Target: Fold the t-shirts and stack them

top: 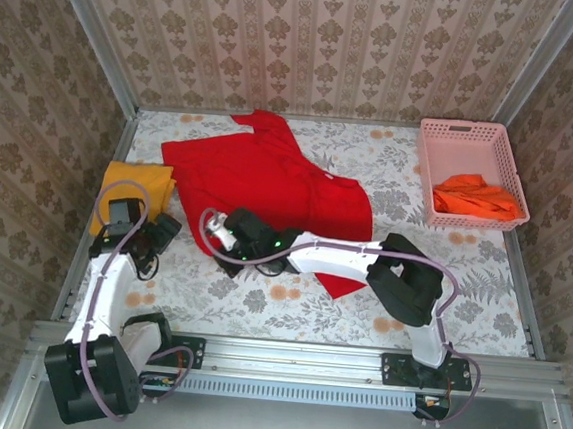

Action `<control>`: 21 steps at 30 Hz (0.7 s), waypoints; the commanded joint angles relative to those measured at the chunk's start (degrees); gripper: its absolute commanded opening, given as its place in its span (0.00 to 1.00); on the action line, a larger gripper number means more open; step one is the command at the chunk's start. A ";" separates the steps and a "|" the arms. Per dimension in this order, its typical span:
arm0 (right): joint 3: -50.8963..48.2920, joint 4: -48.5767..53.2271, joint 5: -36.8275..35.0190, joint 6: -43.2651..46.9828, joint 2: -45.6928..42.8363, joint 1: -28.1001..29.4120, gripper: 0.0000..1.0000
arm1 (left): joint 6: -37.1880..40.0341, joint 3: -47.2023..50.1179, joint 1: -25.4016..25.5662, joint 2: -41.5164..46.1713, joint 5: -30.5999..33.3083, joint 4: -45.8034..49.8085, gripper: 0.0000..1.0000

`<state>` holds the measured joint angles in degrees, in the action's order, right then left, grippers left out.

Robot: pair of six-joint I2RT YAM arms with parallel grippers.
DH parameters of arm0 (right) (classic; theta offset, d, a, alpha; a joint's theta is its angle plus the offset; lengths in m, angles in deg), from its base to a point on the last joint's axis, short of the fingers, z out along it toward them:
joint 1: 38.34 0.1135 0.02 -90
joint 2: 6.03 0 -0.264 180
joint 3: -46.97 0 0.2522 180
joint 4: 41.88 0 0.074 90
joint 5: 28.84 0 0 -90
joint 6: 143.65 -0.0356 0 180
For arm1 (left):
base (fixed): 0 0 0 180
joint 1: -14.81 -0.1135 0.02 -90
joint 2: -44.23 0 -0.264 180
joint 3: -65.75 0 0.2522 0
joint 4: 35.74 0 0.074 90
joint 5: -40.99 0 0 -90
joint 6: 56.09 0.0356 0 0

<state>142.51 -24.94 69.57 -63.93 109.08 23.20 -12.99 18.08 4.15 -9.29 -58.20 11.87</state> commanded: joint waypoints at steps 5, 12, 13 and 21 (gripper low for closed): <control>7.39 -1.29 4.99 -2.01 5.05 3.97 0.25 | 6.58 -4.07 -5.58 3.46 -3.19 6.89 0.94; -1.82 -8.50 2.62 -2.74 -3.65 2.45 0.61 | 6.04 -4.24 -5.08 6.39 -3.89 9.29 0.95; -4.81 -10.72 1.40 -3.93 -5.81 1.71 0.62 | 5.45 -4.22 -4.45 6.82 -3.78 9.91 0.95; -25.99 -15.27 -10.78 -12.43 -19.83 -8.03 0.71 | -12.25 -1.06 15.30 15.23 11.31 22.00 0.95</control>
<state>121.15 -37.90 65.33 -72.06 93.37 17.96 -15.59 15.54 14.01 3.26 -54.46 25.53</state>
